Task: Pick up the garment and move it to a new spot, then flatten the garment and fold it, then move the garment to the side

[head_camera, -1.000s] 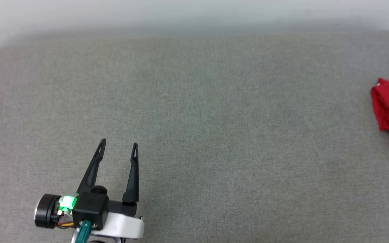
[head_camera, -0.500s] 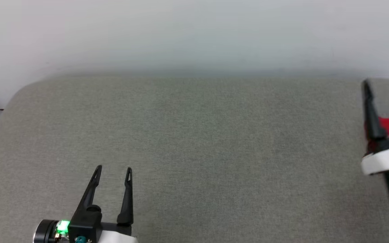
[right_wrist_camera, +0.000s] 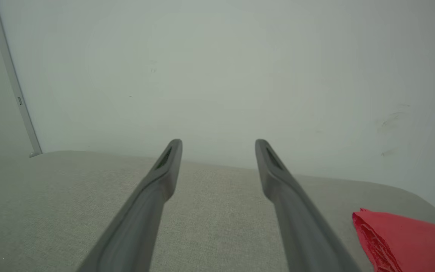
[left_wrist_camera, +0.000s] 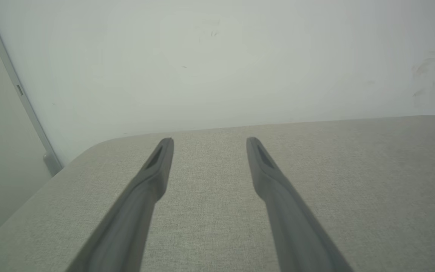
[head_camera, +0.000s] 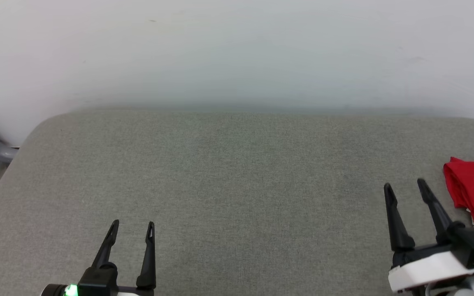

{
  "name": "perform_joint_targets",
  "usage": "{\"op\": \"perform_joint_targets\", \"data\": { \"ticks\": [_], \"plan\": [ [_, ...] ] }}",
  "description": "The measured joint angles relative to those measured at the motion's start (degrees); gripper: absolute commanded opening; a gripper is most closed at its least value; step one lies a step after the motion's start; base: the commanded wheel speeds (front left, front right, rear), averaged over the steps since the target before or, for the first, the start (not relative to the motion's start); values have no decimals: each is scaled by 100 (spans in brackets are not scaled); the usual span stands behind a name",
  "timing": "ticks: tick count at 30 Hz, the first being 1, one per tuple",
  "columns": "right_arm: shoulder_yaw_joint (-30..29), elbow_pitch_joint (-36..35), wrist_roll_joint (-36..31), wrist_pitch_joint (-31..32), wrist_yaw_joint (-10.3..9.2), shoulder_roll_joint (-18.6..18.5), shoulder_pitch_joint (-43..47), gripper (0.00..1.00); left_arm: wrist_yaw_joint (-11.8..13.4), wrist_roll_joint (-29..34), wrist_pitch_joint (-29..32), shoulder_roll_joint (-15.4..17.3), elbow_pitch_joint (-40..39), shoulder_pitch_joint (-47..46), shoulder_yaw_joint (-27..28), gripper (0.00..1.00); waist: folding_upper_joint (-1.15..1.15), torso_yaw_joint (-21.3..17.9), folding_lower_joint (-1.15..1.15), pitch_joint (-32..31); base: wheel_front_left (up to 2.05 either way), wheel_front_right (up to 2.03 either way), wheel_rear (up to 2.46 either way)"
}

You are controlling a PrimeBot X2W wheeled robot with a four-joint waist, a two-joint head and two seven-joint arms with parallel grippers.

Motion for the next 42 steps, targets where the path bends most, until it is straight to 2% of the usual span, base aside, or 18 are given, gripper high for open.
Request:
{"op": "perform_joint_targets", "data": {
  "ticks": [16,28,29,35,42],
  "plan": [
    [-552,-586,-204,0,-1,318,1196,100,-361,-32,0,-113,174,219,98,100,0,15,0,-228,0,0,0],
    [-560,-628,-3,0,-1,334,1329,100,-485,-13,0,-225,209,231,182,100,0,4,1,-231,0,0,0],
    [-555,-610,-3,0,0,335,1329,0,-482,-14,1,-231,234,232,188,0,0,1,1,-232,0,0,0],
    [-541,-277,33,41,0,337,1361,0,-476,-45,29,-276,571,320,153,0,0,-1,1,-229,0,0,0],
    [-543,-148,803,234,0,337,1311,0,-526,-864,212,-283,688,276,224,0,0,-19,1,-200,0,0,0]
  ]
}}
